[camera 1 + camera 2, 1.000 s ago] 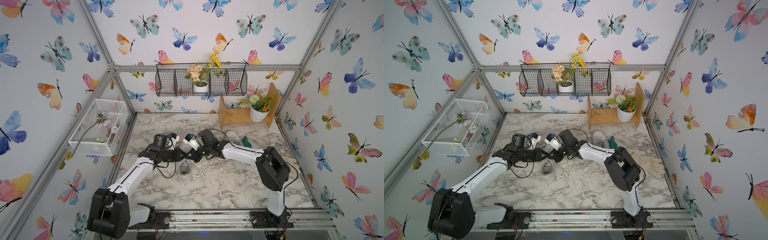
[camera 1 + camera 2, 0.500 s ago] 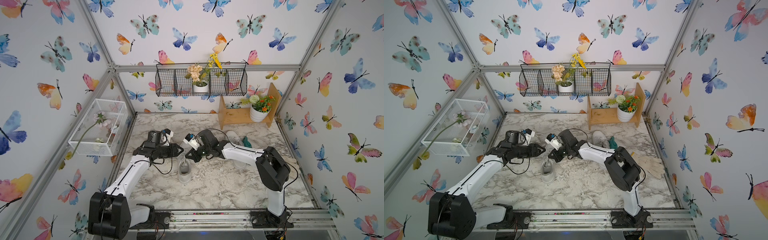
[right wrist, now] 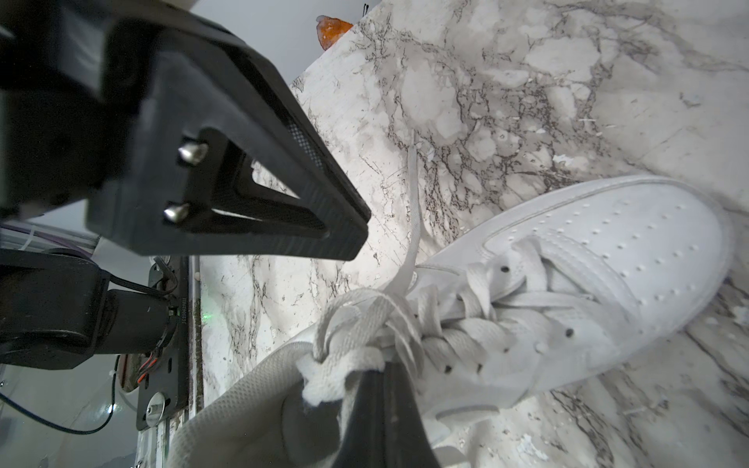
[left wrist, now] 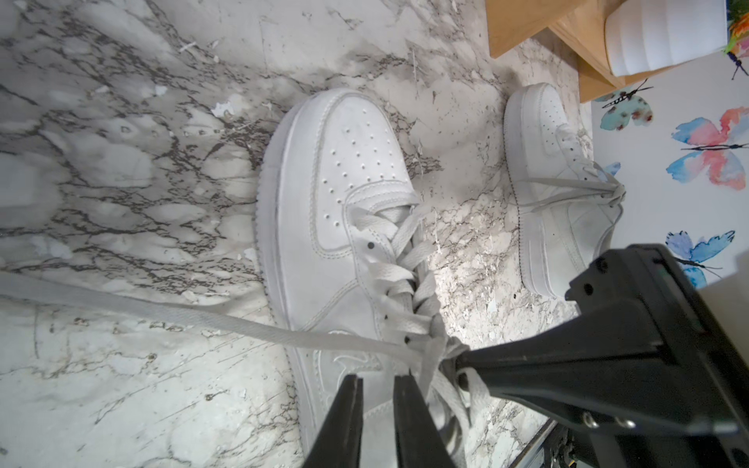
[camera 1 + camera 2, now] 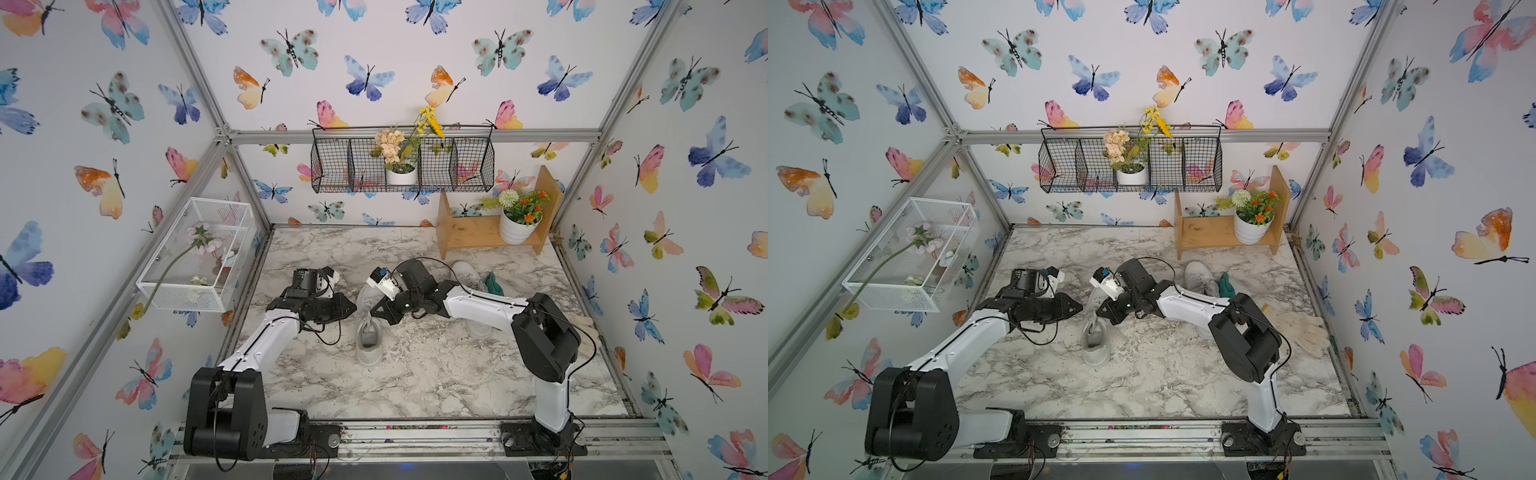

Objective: Tie the shoes
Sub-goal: Cross the shoelace with the shoelace.

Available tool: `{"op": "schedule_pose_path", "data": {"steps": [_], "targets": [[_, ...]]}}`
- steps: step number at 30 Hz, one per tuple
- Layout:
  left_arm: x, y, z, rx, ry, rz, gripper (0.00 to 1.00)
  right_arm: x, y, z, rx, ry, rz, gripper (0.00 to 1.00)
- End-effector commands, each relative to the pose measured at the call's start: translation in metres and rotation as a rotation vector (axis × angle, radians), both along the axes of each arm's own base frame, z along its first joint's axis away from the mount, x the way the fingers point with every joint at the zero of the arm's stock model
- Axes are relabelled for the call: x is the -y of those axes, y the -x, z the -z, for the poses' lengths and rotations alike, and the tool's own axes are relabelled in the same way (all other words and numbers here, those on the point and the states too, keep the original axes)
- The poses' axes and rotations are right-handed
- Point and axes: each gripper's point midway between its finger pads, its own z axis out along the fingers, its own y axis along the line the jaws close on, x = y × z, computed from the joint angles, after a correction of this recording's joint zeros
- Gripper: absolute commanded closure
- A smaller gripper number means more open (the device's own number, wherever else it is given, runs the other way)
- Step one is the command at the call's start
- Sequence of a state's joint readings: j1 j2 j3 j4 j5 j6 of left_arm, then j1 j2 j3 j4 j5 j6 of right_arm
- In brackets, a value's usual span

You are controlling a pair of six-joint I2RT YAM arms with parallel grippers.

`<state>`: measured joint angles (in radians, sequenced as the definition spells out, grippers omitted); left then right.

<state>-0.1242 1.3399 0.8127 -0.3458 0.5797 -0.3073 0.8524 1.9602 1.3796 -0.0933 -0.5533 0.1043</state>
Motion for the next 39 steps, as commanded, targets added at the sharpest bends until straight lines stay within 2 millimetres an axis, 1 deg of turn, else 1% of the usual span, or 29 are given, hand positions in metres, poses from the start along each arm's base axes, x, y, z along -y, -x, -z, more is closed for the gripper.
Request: {"op": "schedule_pose_path", "data": {"steps": [1, 6, 8, 18, 28, 39], "targets": [[0.008, 0.004, 0.005, -0.007, 0.054, 0.037, 0.82, 0.002, 0.0, 0.011, -0.01, 0.042, 0.002, 0.98], [0.013, 0.01, 0.008, -0.018, 0.086, 0.059, 0.83, 0.001, 0.0, 0.011, -0.01, 0.041, 0.001, 0.98], [0.016, 0.013, 0.006, -0.017, 0.108, 0.075, 0.83, 0.001, 0.0, 0.012, -0.011, 0.042, 0.001, 0.98], [0.026, 0.019, -0.014, 0.018, 0.185, 0.122, 0.84, 0.001, -0.001, 0.015, -0.013, 0.054, 0.003, 0.98], [0.03, 0.017, -0.024, 0.04, 0.214, 0.134, 0.84, 0.0, -0.001, 0.015, -0.017, 0.053, 0.0, 0.98], [0.037, 0.01, -0.027, 0.047, 0.225, 0.144, 0.83, -0.001, -0.001, 0.013, -0.016, 0.052, -0.002, 0.98]]}}
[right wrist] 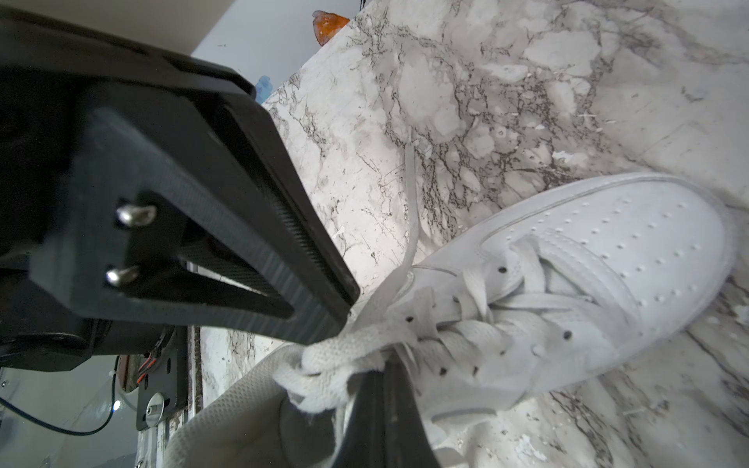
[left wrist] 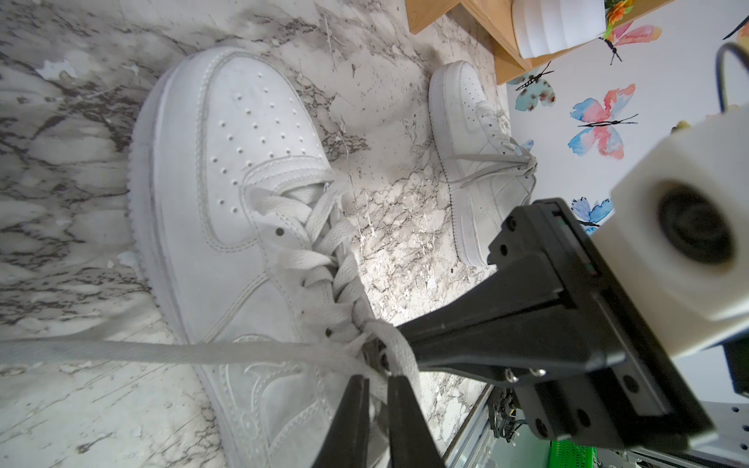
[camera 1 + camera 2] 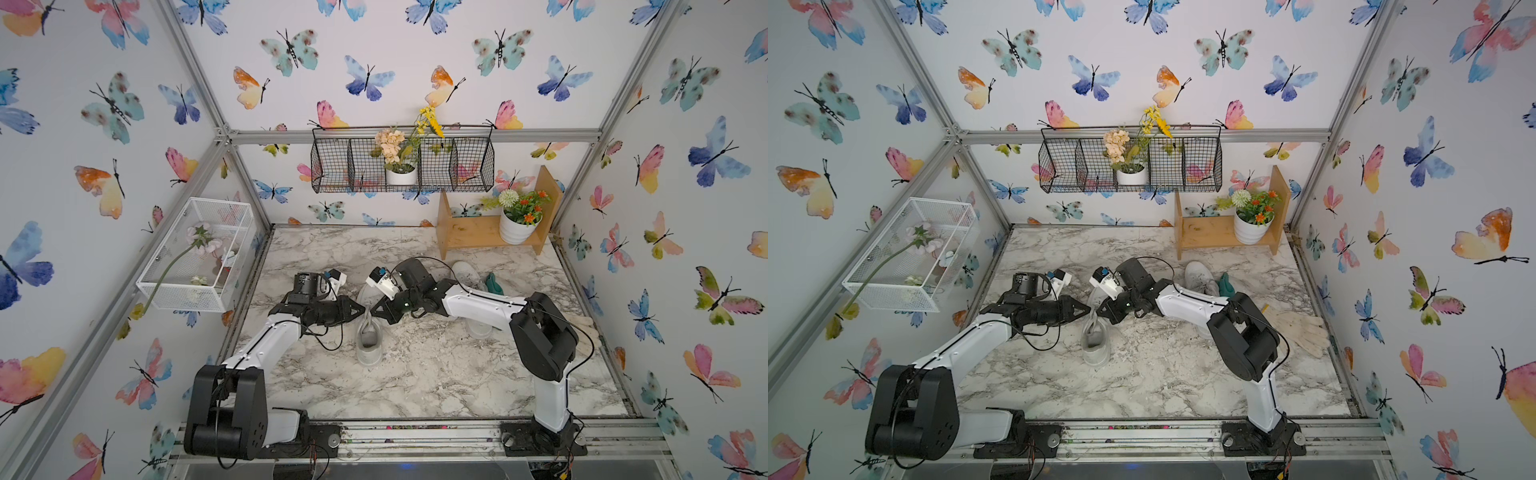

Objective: Tie the shoes
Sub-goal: Cross the shoelace with the shoelace.

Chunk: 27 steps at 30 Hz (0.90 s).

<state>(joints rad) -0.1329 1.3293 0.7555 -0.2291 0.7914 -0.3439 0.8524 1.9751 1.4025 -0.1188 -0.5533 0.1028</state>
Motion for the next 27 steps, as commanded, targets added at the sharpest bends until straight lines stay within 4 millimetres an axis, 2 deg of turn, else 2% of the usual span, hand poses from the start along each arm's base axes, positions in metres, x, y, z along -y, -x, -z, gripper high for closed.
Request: {"op": "schedule_pose_path", "data": {"steps": [1, 17, 27], "targets": [[0.008, -0.004, -0.013, 0.027, 0.037, 0.027, 0.82, 0.0, 0.0, 0.01, -0.005, 0.038, -0.002, 0.98], [0.019, -0.004, -0.011, 0.022, 0.04, 0.051, 0.8, -0.001, 0.0, 0.009, -0.011, 0.03, -0.003, 0.98], [0.025, -0.003, -0.004, 0.008, 0.038, 0.065, 0.84, -0.004, 0.001, 0.005, -0.02, 0.007, -0.007, 0.98]]}}
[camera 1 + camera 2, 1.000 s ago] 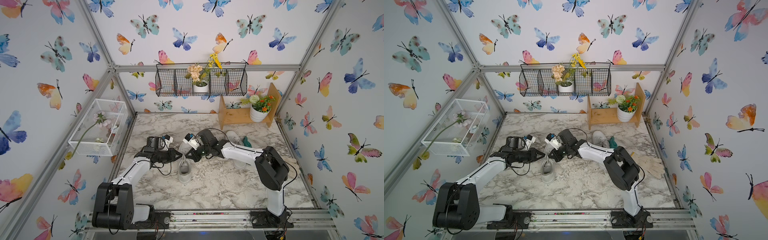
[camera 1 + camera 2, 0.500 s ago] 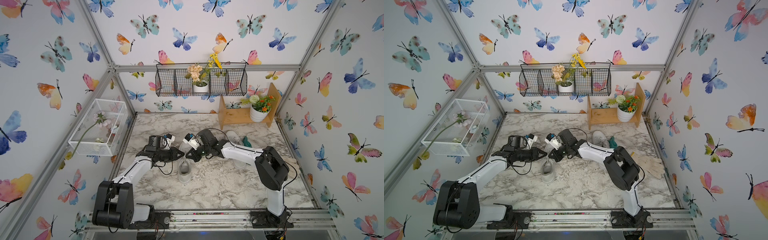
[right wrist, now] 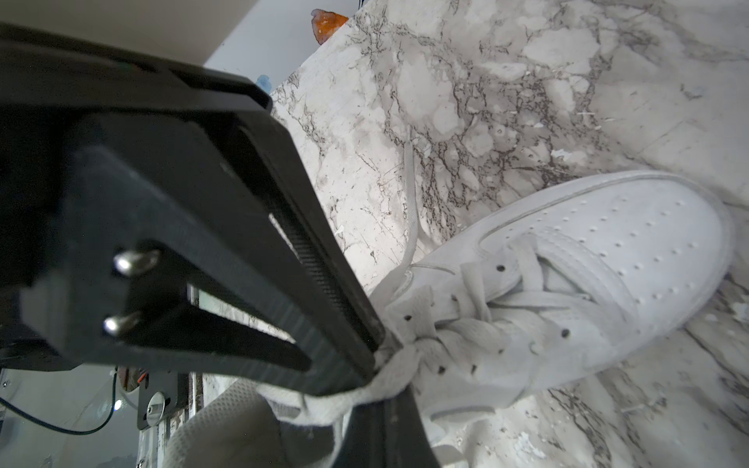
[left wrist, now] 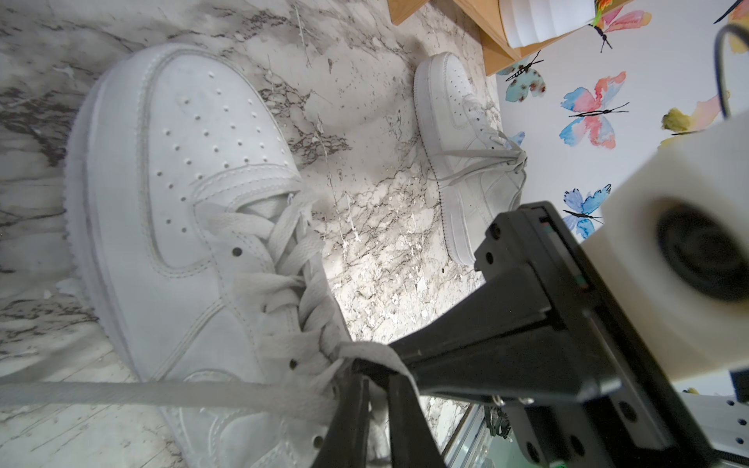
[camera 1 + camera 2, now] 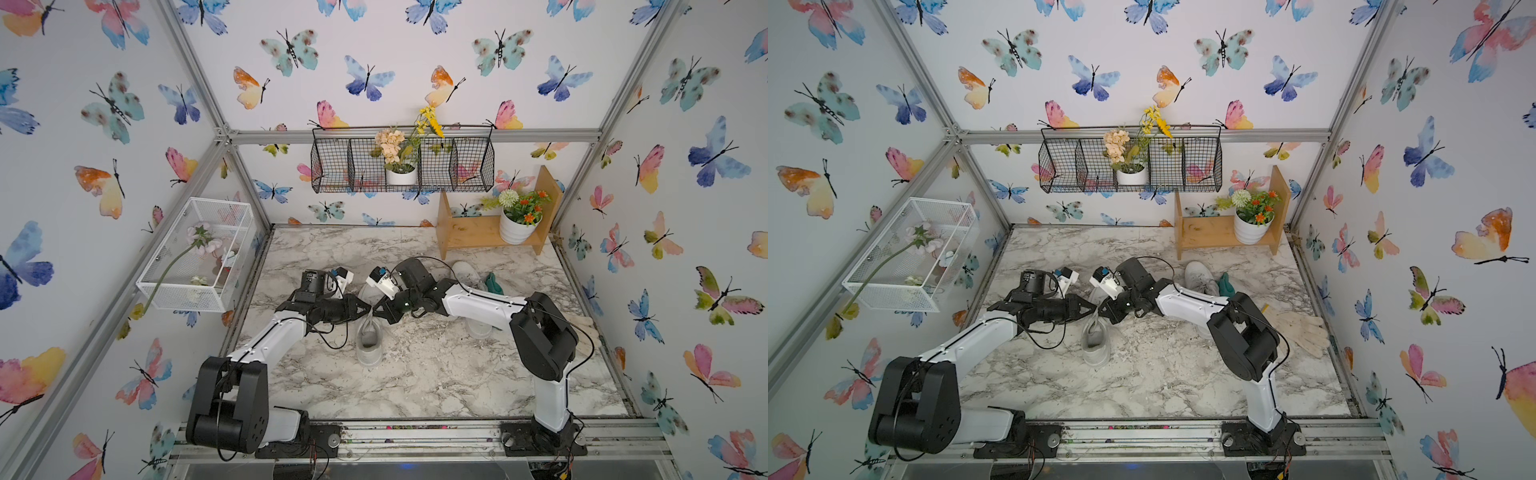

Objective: Tie the shoes
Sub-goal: Cross the shoelace with the shoelace.

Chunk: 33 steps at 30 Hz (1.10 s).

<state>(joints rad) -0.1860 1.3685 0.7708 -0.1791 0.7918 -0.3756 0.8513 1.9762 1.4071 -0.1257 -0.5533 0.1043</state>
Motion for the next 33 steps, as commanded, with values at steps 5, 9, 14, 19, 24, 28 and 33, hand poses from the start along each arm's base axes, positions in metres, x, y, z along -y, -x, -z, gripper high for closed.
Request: {"op": "schedule_pose_path", "data": {"steps": [5, 9, 14, 19, 24, 28, 33], "targets": [[0.009, -0.001, -0.004, 0.004, 0.025, 0.032, 0.91, -0.005, 0.002, 0.002, -0.015, -0.009, -0.012, 0.98], [0.009, -0.001, -0.005, 0.008, 0.027, 0.031, 0.99, -0.001, 0.002, 0.0, -0.003, -0.002, 0.0, 0.98], [0.01, -0.002, -0.009, 0.012, 0.04, 0.024, 1.0, 0.01, -0.003, -0.002, 0.036, 0.03, 0.043, 0.86], [0.01, -0.005, -0.011, 0.01, 0.041, 0.017, 1.0, 0.032, -0.012, -0.006, 0.07, 0.078, 0.104, 0.64], [0.013, -0.008, -0.013, 0.015, 0.049, 0.023, 1.0, 0.047, -0.01, -0.028, 0.113, 0.063, 0.134, 0.48], [0.015, -0.011, -0.012, 0.016, 0.048, 0.025, 1.0, 0.047, 0.004, -0.04, 0.075, 0.028, 0.1, 0.44], [0.016, -0.017, -0.014, 0.018, 0.052, 0.02, 1.0, 0.039, 0.024, -0.024, 0.044, 0.058, 0.073, 0.39]]}}
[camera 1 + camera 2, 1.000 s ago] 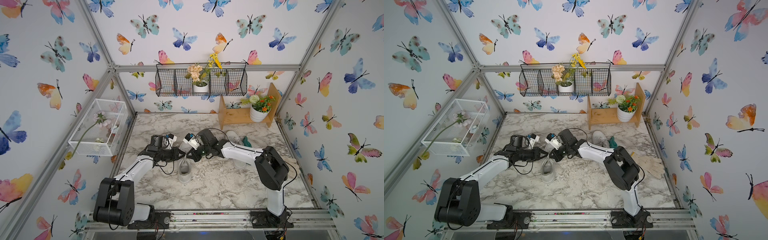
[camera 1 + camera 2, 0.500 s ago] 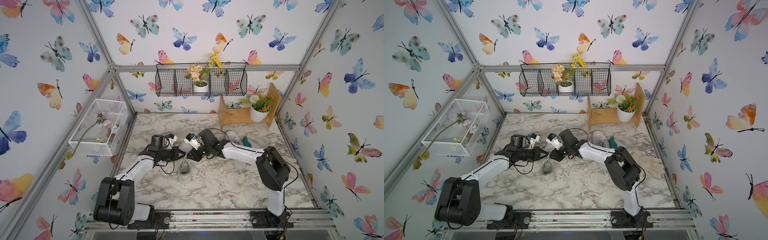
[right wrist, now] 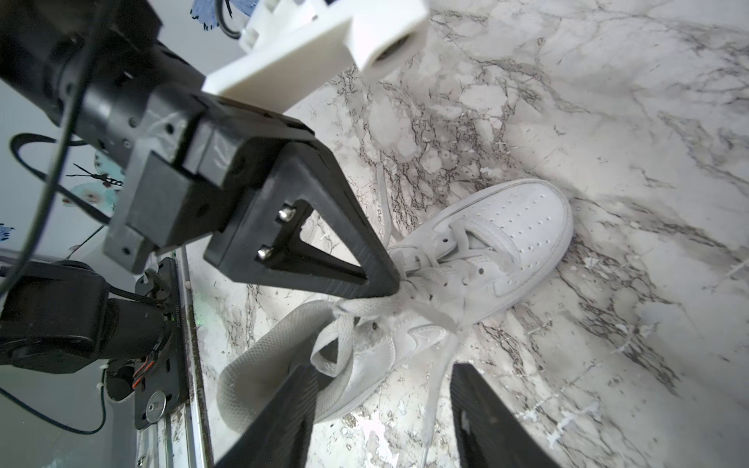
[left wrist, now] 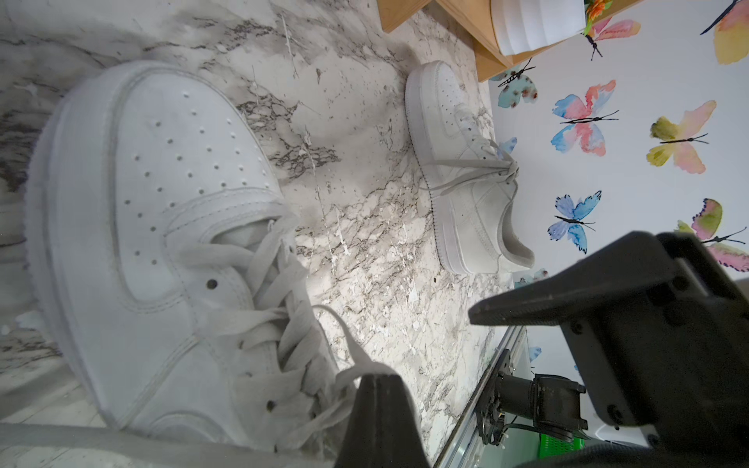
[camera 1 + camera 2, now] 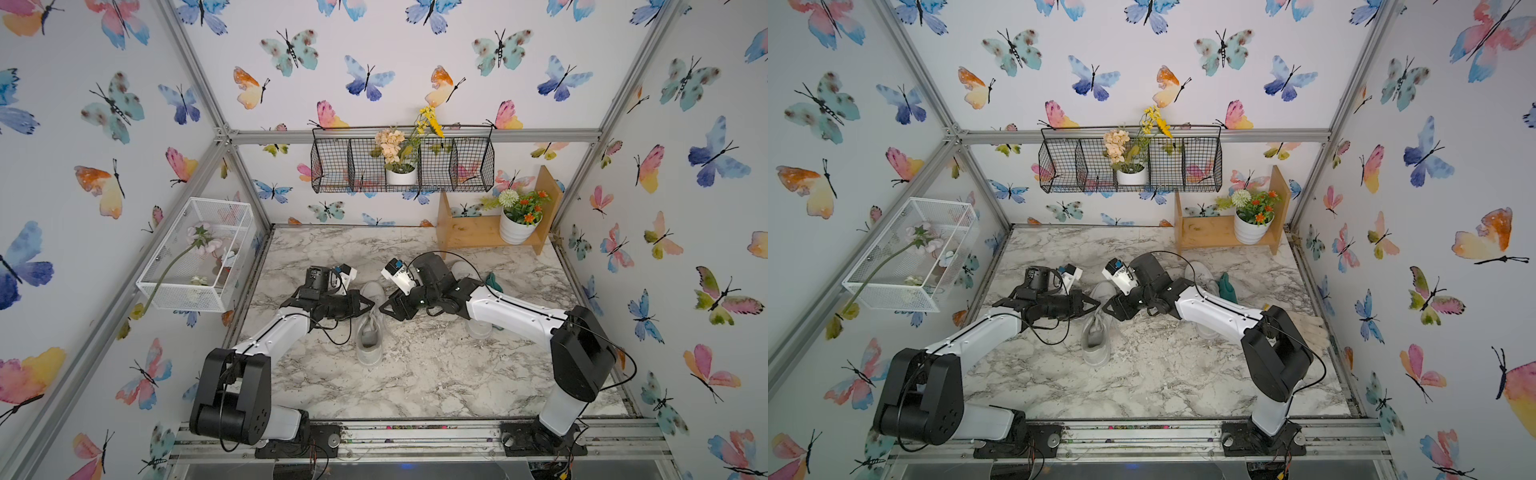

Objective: Tie the shoes
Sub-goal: Cross the shoelace with the shoelace.

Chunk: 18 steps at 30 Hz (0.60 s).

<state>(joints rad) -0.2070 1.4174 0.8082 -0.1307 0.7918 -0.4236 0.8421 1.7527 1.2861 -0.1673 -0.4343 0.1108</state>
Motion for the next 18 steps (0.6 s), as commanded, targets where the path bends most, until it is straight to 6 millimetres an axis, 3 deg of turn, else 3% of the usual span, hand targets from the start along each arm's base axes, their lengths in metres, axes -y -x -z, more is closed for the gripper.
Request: {"op": "schedule_pose_path", "data": {"steps": [1, 9, 18], "targets": [[0.007, -0.006, -0.011, 0.022, 0.03, 0.022, 1.0, -0.001, 0.022, 0.026, -0.059, 0.063, -0.021, 0.38], [0.009, -0.013, -0.01, 0.02, 0.029, 0.025, 1.0, -0.014, 0.028, 0.043, -0.068, 0.095, -0.029, 0.34], [0.008, -0.012, -0.01, 0.019, 0.024, 0.023, 1.0, -0.009, 0.015, 0.053, -0.036, 0.155, 0.023, 0.34]]}}
